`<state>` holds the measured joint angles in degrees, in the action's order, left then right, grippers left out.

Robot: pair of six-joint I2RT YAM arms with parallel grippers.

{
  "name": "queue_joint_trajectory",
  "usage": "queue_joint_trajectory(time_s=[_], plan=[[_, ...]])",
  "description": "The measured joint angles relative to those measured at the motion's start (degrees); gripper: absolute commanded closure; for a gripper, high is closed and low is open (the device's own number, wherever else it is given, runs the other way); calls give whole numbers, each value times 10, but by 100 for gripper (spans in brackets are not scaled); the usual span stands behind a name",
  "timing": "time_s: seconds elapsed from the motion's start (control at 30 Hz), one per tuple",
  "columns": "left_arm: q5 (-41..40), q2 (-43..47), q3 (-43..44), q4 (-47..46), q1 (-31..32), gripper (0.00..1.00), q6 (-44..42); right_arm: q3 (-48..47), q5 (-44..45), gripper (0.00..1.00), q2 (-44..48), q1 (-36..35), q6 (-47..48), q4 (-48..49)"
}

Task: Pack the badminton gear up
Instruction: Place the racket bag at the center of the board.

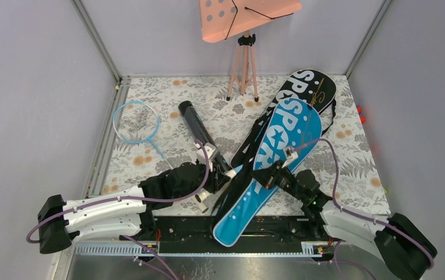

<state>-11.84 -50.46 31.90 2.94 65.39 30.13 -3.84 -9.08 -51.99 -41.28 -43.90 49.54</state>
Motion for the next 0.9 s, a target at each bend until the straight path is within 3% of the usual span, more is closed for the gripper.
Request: queue_joint_trajectory(time_s=[0.07,0.27,0.47,0.67,0.9], plan=[[-5,-11,4,4,12,100,-6,35,8,100,51,0,-6,-32],[-14,-72,41,0,41,100,-17,35,53,100,273,0,6,-167],[11,-138,56,-31,54,100,-9,35,92,100,438,3,22,-302],[82,-225,80,-49,53,100,4,35,108,100,440,3,23,-382],[136,-283,111,-47,48,100,14,35,115,100,356,3,22,-362]])
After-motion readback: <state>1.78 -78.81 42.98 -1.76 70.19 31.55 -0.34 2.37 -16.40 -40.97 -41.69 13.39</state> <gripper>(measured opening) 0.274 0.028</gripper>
